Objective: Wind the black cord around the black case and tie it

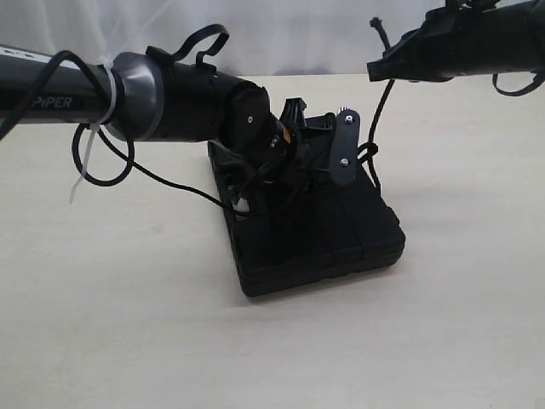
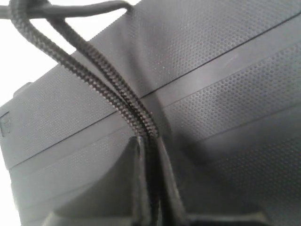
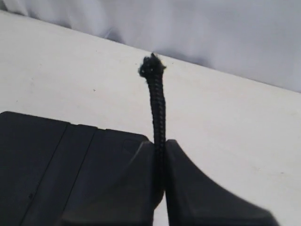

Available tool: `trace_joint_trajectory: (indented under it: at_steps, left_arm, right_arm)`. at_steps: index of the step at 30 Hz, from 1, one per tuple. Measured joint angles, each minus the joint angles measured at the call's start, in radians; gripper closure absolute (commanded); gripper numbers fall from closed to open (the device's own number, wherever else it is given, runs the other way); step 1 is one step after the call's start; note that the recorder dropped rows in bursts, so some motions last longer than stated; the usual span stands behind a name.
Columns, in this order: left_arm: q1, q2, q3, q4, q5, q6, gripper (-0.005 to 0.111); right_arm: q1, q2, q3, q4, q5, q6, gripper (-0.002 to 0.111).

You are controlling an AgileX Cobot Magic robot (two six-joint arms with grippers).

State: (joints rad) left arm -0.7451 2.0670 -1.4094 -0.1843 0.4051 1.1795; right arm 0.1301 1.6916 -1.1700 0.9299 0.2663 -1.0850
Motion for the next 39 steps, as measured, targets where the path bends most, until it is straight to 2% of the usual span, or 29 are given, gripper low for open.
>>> trace_joint_trajectory:
  at_steps: [10,19,24,27,30,33,39]
  left_arm:
    - [0.002,0.0,0.0,0.006,-0.007,0.0,0.107]
    - [0.082,0.0,-0.003,0.002,0.002,0.0,0.107]
    - [0.092,0.0,-0.003,0.0,0.009,0.0,0.106]
    - [0.092,0.0,-0.003,0.0,0.009,0.0,0.097]
    - [0.092,0.0,-0.003,0.0,0.016,0.0,0.079]
    - [0.094,0.0,-0.001,0.011,0.047,0.0,0.068]
    - [0.094,-0.005,-0.001,0.018,0.062,0.0,0.065]
  right_arm:
    - [0.001,-0.004,0.0,0.0,-0.15,0.0,0.104]
    - [0.002,-0.037,0.006,0.002,-0.203,0.007,0.104]
    - [-0.048,-0.048,0.006,0.004,-0.192,0.007,0.104]
    - [-0.086,-0.048,0.006,0.004,-0.154,0.021,0.104]
    - [-0.131,-0.048,0.006,0.004,-0.125,0.029,0.104]
    - [-0.16,-0.054,0.006,0.004,-0.132,0.029,0.104]
    - [-0.177,-0.054,0.032,0.002,-0.172,0.031,0.104]
